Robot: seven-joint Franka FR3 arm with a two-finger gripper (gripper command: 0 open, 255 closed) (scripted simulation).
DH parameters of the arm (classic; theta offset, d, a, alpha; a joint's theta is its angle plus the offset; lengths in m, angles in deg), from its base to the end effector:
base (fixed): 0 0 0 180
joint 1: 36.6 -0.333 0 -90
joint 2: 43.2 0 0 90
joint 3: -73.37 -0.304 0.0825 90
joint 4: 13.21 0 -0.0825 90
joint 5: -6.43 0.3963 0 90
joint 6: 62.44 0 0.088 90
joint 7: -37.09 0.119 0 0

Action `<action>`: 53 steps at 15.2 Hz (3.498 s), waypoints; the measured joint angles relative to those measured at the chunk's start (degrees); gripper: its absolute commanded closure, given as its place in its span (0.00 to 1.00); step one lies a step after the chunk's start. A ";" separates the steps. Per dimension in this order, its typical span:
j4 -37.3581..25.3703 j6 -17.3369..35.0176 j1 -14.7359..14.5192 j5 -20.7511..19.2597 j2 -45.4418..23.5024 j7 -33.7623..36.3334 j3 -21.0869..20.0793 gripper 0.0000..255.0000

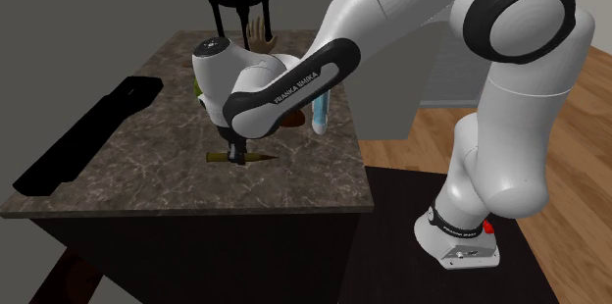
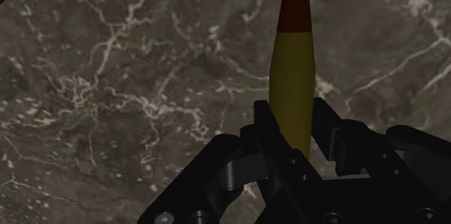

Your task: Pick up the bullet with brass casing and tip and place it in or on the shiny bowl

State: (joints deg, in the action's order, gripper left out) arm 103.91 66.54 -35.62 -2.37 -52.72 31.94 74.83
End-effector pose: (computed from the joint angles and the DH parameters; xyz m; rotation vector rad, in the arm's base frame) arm 0.5911 -0.0307 0.3340 3.0057 0.2138 0.0486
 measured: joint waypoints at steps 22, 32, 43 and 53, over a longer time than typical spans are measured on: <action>-7.69 -12.80 -0.14 1.01 5.20 -1.79 -0.23 1.00; -13.82 -20.08 -0.23 1.37 6.39 -2.63 -0.32 1.00; -17.86 -20.67 6.17 2.69 4.35 -15.00 5.22 1.00; -27.76 -22.07 13.87 5.83 -3.06 -28.38 10.29 1.00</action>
State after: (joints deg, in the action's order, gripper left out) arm 76.15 44.48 -21.75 3.46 -55.78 3.56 85.12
